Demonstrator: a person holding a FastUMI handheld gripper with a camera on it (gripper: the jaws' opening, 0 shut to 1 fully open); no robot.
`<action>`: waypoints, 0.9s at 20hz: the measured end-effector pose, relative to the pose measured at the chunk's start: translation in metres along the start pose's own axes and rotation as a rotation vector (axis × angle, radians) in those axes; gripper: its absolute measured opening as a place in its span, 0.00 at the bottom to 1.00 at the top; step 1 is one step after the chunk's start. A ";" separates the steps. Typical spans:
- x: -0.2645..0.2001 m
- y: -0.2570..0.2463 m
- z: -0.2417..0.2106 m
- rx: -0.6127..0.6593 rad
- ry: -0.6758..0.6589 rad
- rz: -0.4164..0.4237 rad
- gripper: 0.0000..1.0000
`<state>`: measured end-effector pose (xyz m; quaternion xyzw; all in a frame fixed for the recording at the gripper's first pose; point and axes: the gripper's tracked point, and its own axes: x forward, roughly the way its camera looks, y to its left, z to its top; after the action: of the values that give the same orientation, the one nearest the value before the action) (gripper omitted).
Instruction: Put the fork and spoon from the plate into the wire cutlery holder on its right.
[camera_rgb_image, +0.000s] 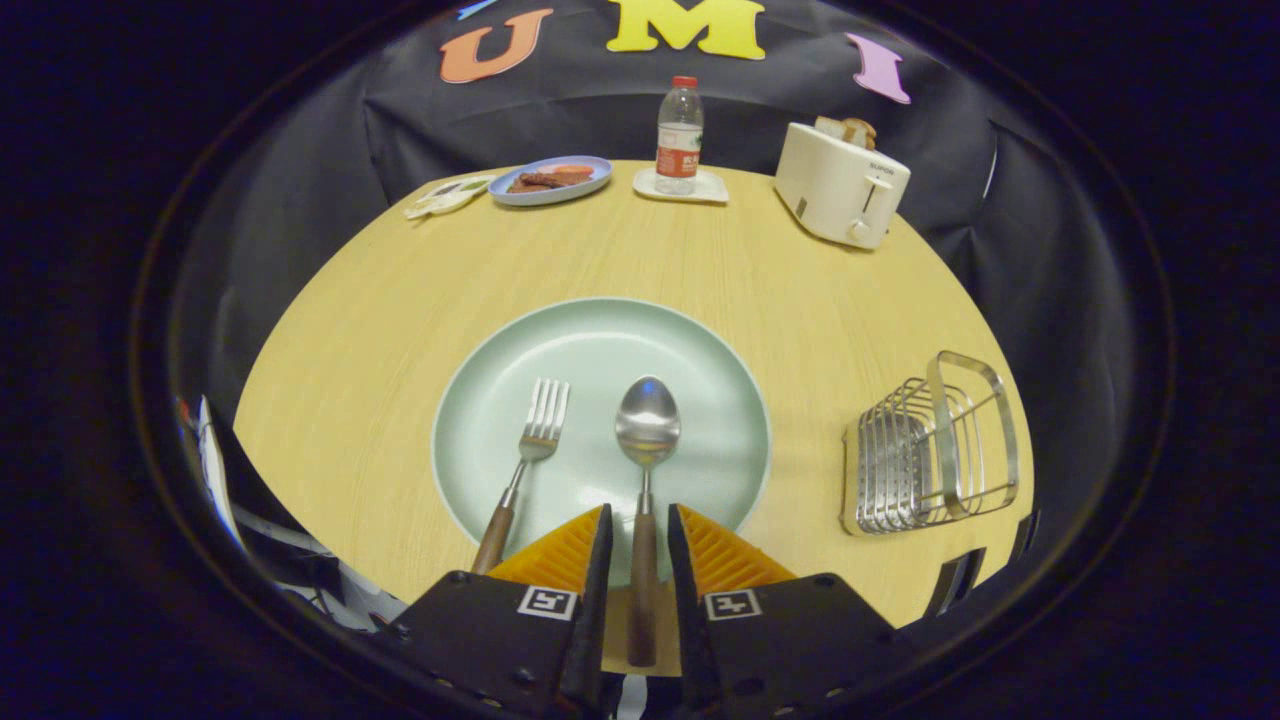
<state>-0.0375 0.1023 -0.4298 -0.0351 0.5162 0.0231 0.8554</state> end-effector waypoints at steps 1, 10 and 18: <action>0.004 0.001 -0.004 0.007 0.017 0.004 0.30; -0.016 -0.005 0.007 0.066 0.098 0.029 0.01; -0.097 -0.051 0.057 0.144 0.165 0.063 0.01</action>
<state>-0.0287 0.0559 -0.3162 0.0411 0.5861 0.0100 0.8092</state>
